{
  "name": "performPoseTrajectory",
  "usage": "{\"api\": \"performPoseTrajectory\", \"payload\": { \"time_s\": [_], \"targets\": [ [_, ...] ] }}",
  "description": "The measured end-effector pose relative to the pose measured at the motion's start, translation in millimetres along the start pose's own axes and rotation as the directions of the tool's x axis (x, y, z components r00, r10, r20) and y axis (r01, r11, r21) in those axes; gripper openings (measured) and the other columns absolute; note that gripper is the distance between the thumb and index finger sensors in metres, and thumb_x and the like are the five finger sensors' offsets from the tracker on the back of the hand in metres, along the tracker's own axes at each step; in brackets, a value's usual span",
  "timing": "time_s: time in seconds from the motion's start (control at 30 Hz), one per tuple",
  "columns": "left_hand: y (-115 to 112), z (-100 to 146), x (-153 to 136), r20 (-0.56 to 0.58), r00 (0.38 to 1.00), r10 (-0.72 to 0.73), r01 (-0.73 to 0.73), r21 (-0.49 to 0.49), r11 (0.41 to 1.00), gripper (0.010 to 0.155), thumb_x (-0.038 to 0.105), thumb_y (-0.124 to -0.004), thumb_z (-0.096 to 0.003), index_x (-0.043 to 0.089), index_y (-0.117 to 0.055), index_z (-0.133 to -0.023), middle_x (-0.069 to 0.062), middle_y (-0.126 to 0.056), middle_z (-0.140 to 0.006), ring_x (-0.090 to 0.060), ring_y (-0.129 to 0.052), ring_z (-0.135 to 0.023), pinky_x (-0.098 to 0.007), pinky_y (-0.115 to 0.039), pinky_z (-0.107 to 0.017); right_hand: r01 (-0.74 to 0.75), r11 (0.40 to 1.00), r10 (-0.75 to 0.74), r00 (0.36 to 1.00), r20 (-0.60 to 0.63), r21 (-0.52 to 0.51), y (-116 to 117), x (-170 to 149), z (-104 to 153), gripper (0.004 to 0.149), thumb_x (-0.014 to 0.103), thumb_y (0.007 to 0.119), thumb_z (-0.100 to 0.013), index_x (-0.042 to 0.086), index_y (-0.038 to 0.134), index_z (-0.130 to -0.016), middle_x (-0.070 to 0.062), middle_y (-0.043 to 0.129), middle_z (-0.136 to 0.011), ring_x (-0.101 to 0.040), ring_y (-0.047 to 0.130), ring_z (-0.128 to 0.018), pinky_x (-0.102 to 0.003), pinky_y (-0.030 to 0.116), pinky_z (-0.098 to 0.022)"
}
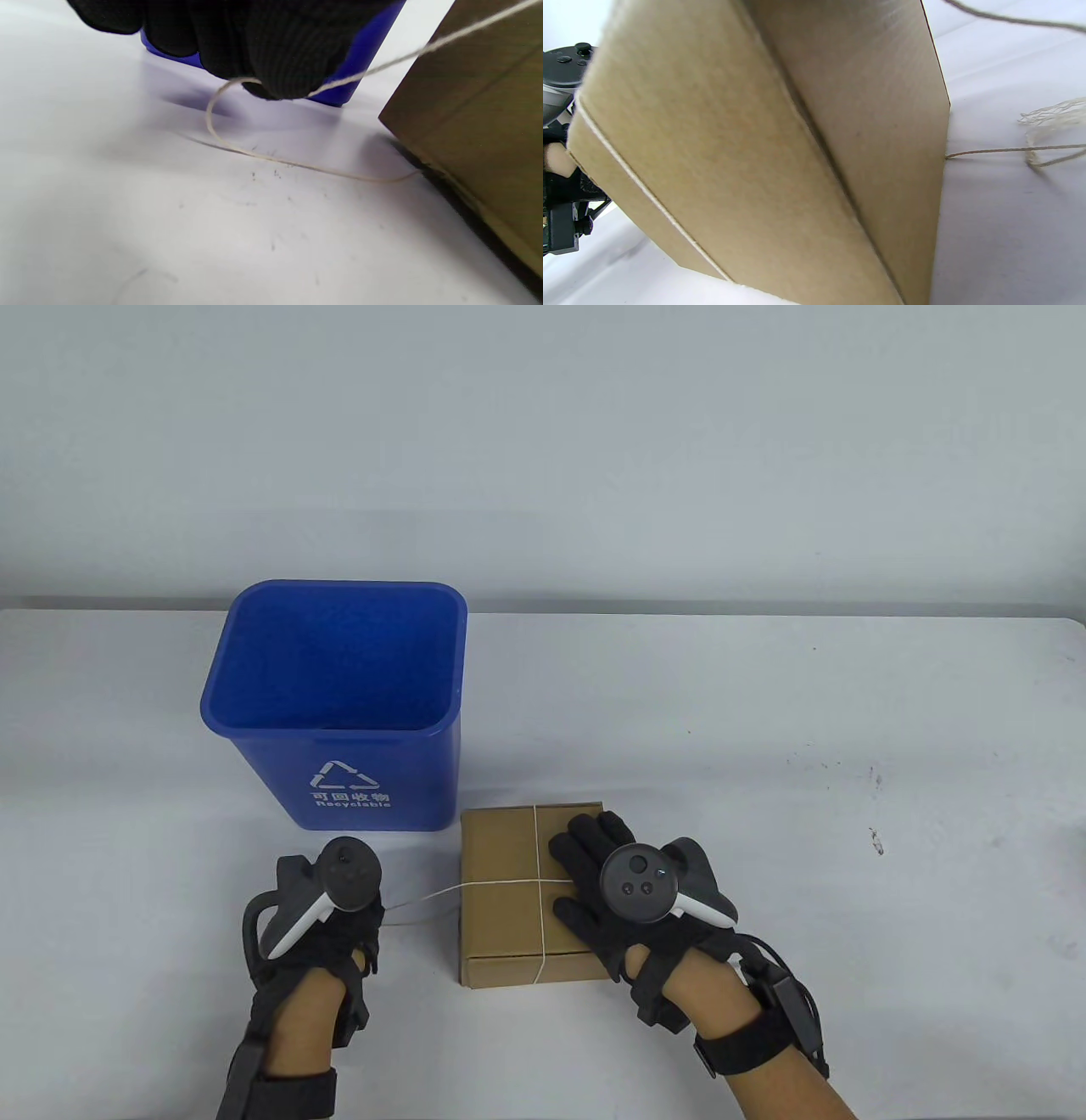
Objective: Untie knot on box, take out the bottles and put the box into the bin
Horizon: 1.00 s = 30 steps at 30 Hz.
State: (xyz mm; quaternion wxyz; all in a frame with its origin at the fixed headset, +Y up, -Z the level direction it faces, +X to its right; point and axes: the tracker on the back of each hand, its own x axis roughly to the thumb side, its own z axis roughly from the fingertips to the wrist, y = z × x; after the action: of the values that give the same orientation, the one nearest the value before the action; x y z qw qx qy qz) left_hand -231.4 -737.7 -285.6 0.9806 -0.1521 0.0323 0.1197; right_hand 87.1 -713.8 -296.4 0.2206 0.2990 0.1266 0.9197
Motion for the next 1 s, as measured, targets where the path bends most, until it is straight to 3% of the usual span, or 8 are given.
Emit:
{"api": "performPoseTrajectory", "payload": {
  "time_s": [0.1,0.2,0.33,0.4,0.47,0.63,0.8,1.0],
  "targets": [
    [6.2,3.4,-2.6,0.016,0.999,0.040,-0.040,-0.004,0.999,0.044,0.025,-0.081,-0.0499,0.007,-0.084,-0.090,-0.012,-0.063,-0.107,-0.050,-0.055,-0.103,-0.068,-0.051,-0.072,0.000,1.000,0.000,1.000,0.000,0.000,0.1,0.1,0.0,0.072,0.048,0.052,-0.051,0.014,0.024,-0.108,-0.012,0.006,-0.111,-0.050,0.004,-0.099,-0.074,0.031,-0.063],
    [22.8,17.2,-10.4,0.063,0.976,0.208,-0.214,0.097,0.972,0.048,0.024,-0.080,-0.0502,0.005,-0.084,-0.094,-0.015,-0.067,-0.107,-0.051,-0.060,-0.102,-0.068,-0.054,-0.071,0.001,1.000,-0.001,1.000,0.001,0.001,0.1,0.1,-0.2,0.072,0.048,0.052,-0.051,0.014,0.024,-0.108,-0.012,0.006,-0.111,-0.050,0.004,-0.099,-0.074,0.031,-0.063],
    [37.4,34.6,-7.5,0.194,0.927,0.320,-0.358,0.211,0.910,0.051,0.028,-0.081,-0.0506,0.006,-0.083,-0.096,-0.014,-0.068,-0.108,-0.051,-0.063,-0.101,-0.068,-0.057,-0.070,0.002,1.000,-0.002,1.000,0.001,0.002,0.2,0.2,-0.4,0.072,0.048,0.052,-0.051,0.014,0.024,-0.108,-0.012,0.006,-0.111,-0.049,0.004,-0.099,-0.074,0.031,-0.063],
    [37.9,37.5,7.0,0.334,0.874,0.353,-0.430,0.194,0.882,0.053,0.030,-0.082,-0.0503,0.007,-0.082,-0.098,-0.013,-0.066,-0.109,-0.050,-0.062,-0.102,-0.067,-0.057,-0.070,0.004,1.000,-0.004,1.000,0.001,0.001,0.4,0.3,-0.6,0.072,0.048,0.052,-0.051,0.014,0.024,-0.108,-0.012,0.006,-0.111,-0.050,0.004,-0.098,-0.074,0.031,-0.063],
    [32.2,36.8,21.6,0.388,0.840,0.380,-0.465,0.151,0.872,0.055,0.030,-0.083,-0.0499,0.007,-0.080,-0.100,-0.014,-0.064,-0.110,-0.051,-0.060,-0.102,-0.068,-0.056,-0.070,0.004,1.000,-0.004,1.000,0.001,0.001,0.4,0.3,-0.6,0.072,0.048,0.052,-0.051,0.014,0.024,-0.108,-0.012,0.006,-0.111,-0.050,0.004,-0.098,-0.074,0.031,-0.063],
    [13.6,29.5,52.0,0.370,0.884,0.286,-0.362,0.153,0.920,0.058,0.029,-0.082,-0.0498,0.006,-0.076,-0.103,-0.018,-0.061,-0.111,-0.051,-0.058,-0.103,-0.067,-0.055,-0.071,0.004,1.000,-0.004,1.000,0.002,-0.001,0.7,0.5,-0.8,0.072,0.048,0.052,-0.051,0.014,0.024,-0.108,-0.012,0.006,-0.111,-0.050,0.004,-0.098,-0.074,0.031,-0.063],
    [11.3,26.0,51.7,0.343,0.911,0.228,-0.321,0.246,0.914,0.043,0.031,-0.084,-0.0487,0.010,-0.091,-0.086,-0.010,-0.078,-0.101,-0.048,-0.071,-0.098,-0.065,-0.063,-0.068,0.006,1.000,-0.006,1.000,0.002,0.000,0.8,0.6,-1.0,0.072,0.048,0.052,-0.051,0.014,0.023,-0.108,-0.012,0.006,-0.111,-0.050,0.004,-0.098,-0.074,0.031,-0.063],
    [12.8,21.1,44.6,0.312,0.925,0.215,-0.296,0.242,0.924,0.042,0.031,-0.082,-0.0491,0.010,-0.091,-0.085,-0.010,-0.078,-0.100,-0.048,-0.070,-0.098,-0.065,-0.062,-0.068,0.005,1.000,-0.005,1.000,0.002,-0.001,0.8,0.8,-0.8,0.072,0.048,0.052,-0.051,0.014,0.023,-0.108,-0.012,0.006,-0.111,-0.050,0.004,-0.098,-0.074,0.031,-0.063]
  ]
}}
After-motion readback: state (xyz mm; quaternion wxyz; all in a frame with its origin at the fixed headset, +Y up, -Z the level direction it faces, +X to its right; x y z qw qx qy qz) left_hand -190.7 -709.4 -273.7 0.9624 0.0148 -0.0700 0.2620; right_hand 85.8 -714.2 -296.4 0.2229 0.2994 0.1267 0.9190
